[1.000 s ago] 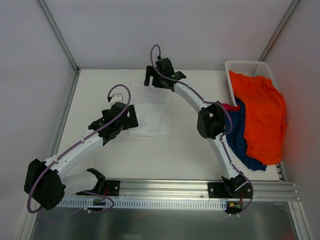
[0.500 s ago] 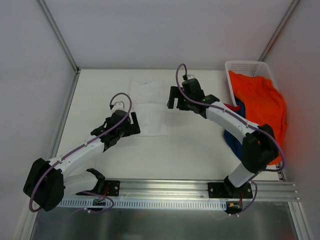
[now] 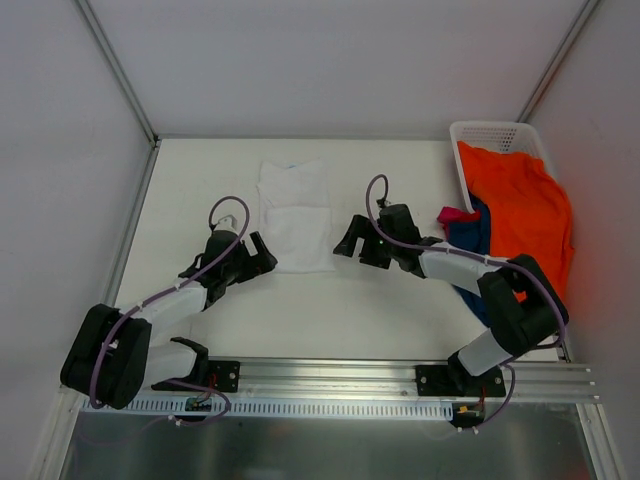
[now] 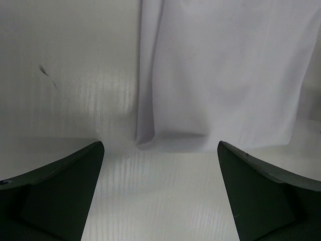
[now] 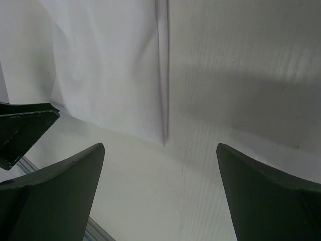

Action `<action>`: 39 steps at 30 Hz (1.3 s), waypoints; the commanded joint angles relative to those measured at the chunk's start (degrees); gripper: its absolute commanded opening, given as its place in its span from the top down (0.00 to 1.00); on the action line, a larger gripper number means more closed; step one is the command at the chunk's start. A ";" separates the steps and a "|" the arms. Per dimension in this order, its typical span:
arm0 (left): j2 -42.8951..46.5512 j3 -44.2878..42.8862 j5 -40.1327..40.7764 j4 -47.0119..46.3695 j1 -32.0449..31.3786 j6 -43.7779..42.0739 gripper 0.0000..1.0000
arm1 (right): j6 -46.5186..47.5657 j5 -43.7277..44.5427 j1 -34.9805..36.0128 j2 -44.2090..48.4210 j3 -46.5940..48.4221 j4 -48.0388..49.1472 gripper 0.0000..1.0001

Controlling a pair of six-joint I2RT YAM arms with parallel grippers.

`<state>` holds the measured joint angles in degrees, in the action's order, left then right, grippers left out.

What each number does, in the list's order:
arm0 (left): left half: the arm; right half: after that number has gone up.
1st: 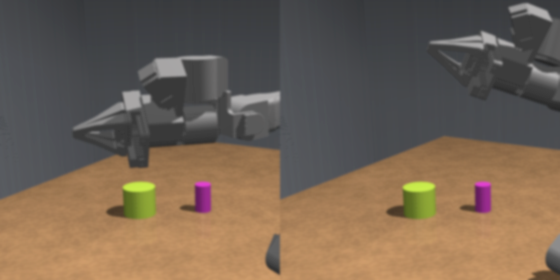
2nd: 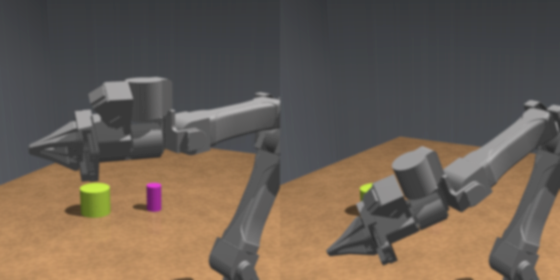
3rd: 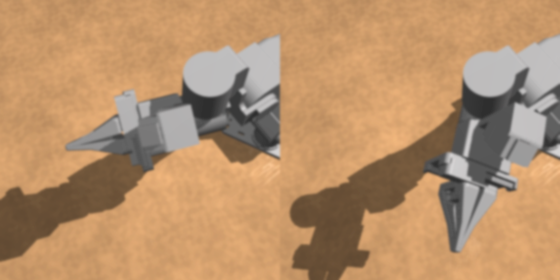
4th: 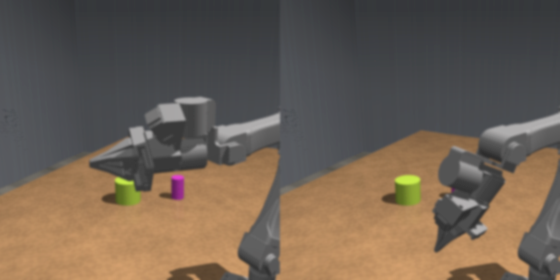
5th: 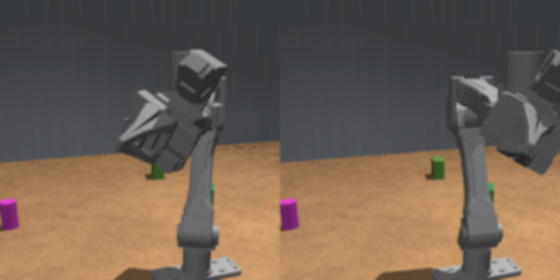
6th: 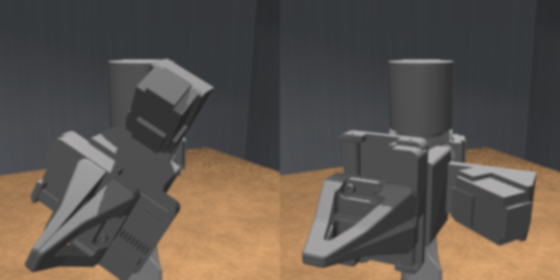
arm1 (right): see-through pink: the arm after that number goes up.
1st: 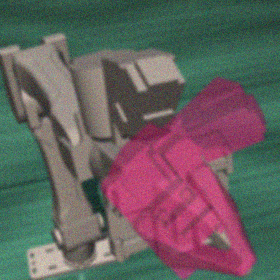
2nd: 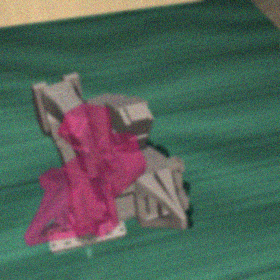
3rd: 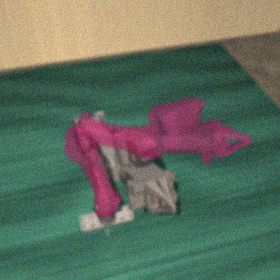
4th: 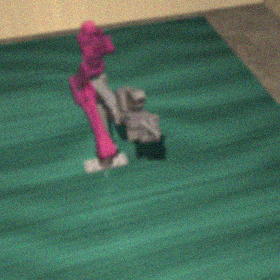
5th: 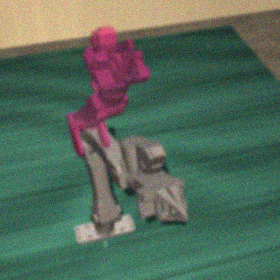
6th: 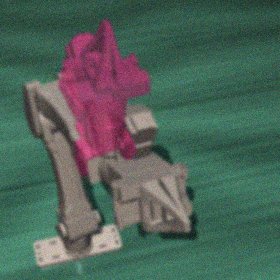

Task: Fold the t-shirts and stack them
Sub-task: Grab one side of the 2/3 rectangular tshirt with both arms

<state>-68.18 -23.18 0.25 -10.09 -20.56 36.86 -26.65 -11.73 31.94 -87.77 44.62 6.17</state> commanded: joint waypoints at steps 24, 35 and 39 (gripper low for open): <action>-5.29 6.13 -6.40 -15.49 2.19 13.15 0.09 | -14.22 -7.08 0.75 -17.88 -1.03 24.41 0.36; -3.98 7.45 -5.70 -15.23 2.19 13.67 0.23 | -14.57 -6.64 1.28 -18.32 -1.82 23.88 0.99; -4.15 7.45 -5.96 -15.14 2.10 13.76 0.58 | -14.65 -6.38 1.45 -18.14 -2.17 23.88 0.99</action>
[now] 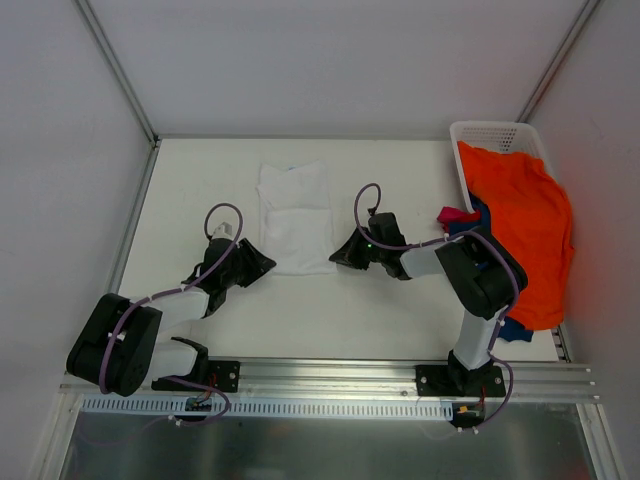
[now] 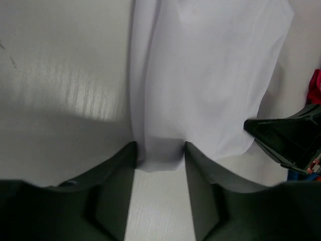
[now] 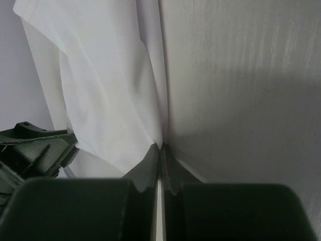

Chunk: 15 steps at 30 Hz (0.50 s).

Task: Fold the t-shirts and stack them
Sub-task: Grab one side of the 2/3 rectangular tshirt with both arms

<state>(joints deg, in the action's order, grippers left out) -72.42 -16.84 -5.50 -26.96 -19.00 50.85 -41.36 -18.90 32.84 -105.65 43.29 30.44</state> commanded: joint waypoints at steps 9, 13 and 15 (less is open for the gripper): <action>-0.35 1.11 -0.83 2.17 0.55 0.21 1.00 | -0.03 1.05 0.56 0.44 -1.71 -0.38 0.99; 0.18 0.85 -1.45 3.49 0.55 -0.22 1.00 | -0.12 1.23 0.65 1.40 -3.38 -0.38 0.99; 0.96 0.76 -2.06 4.72 0.63 -0.40 1.00 | -0.21 1.32 0.73 3.25 -4.52 -0.64 0.99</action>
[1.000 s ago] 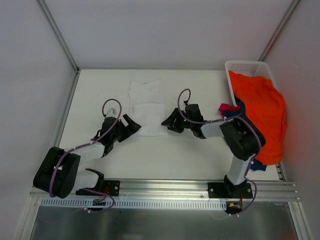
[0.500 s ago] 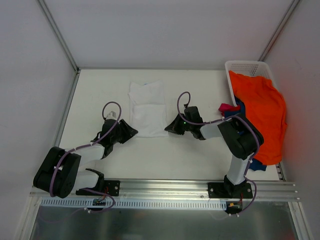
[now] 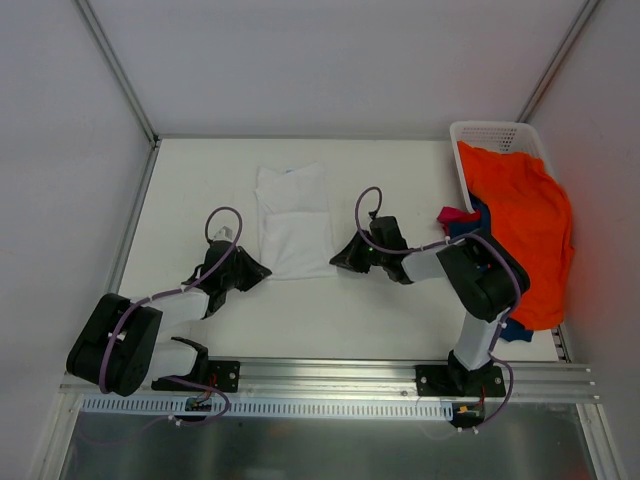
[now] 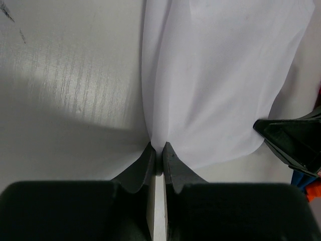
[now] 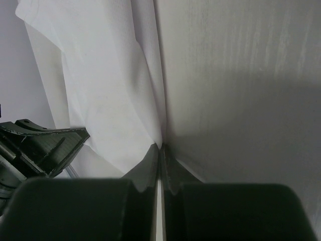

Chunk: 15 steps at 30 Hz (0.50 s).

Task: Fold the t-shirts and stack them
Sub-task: Grab one side of the 2/3 rectangular tshirt with both arms

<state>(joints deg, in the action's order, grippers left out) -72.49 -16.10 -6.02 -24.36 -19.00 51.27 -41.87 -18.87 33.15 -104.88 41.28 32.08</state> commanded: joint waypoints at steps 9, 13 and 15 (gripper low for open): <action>12.27 -0.33 -4.79 11.77 0.46 -0.64 1.00 | 3.54 7.96 2.71 19.42 -5.25 -18.43 0.99; 18.86 -2.18 -5.14 15.83 0.46 -0.81 1.00 | 4.95 10.78 3.94 24.45 -2.44 -26.52 1.00; 19.84 -4.28 -5.75 17.32 0.46 -1.08 1.00 | 5.65 12.18 4.47 26.38 -0.42 -30.31 0.99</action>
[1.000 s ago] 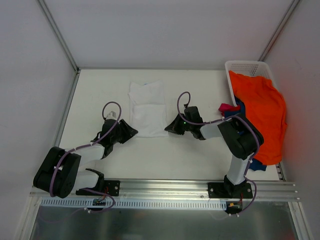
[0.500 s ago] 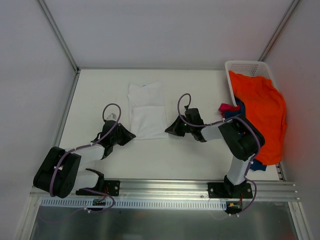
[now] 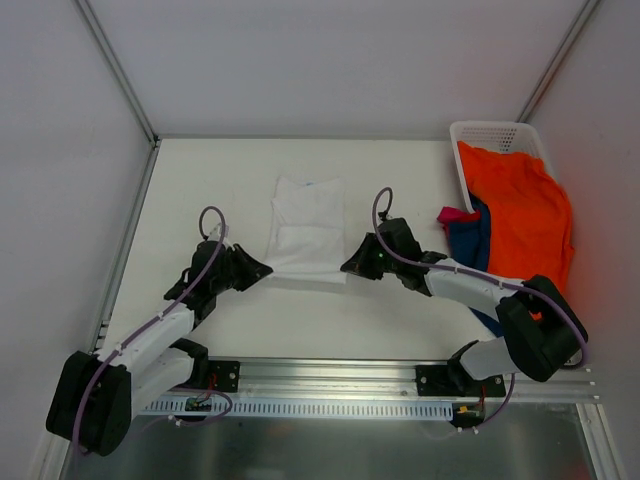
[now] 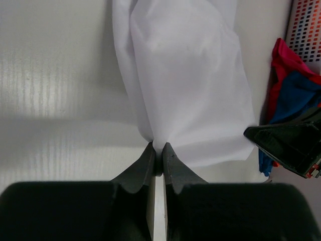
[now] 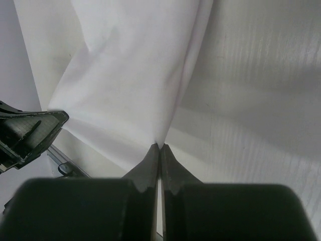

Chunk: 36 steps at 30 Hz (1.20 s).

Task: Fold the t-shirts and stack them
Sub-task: Grab one side of the 2/3 rectangular tshirt with both arms, then fold the long partially folded tshirt into a neat square

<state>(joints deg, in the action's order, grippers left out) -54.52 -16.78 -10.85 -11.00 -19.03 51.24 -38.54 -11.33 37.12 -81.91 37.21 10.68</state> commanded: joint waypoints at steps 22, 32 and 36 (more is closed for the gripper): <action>-24.83 -31.12 -0.49 2.66 0.04 -6.95 1.00 | 10.94 6.85 -1.96 -16.25 33.79 -21.40 0.99; -38.89 -46.93 -1.01 2.39 0.39 -8.35 1.00 | 13.32 2.73 -9.61 -29.88 53.30 -25.70 0.99; -44.43 -52.91 -1.28 2.57 1.18 -9.67 1.00 | 13.06 -0.26 -12.94 -35.32 60.51 -26.49 1.00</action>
<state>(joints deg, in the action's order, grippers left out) -96.71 -65.10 -11.64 -6.85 -18.83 43.88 -26.39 -8.25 26.06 -114.72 92.29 -14.17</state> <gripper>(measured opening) 0.043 0.015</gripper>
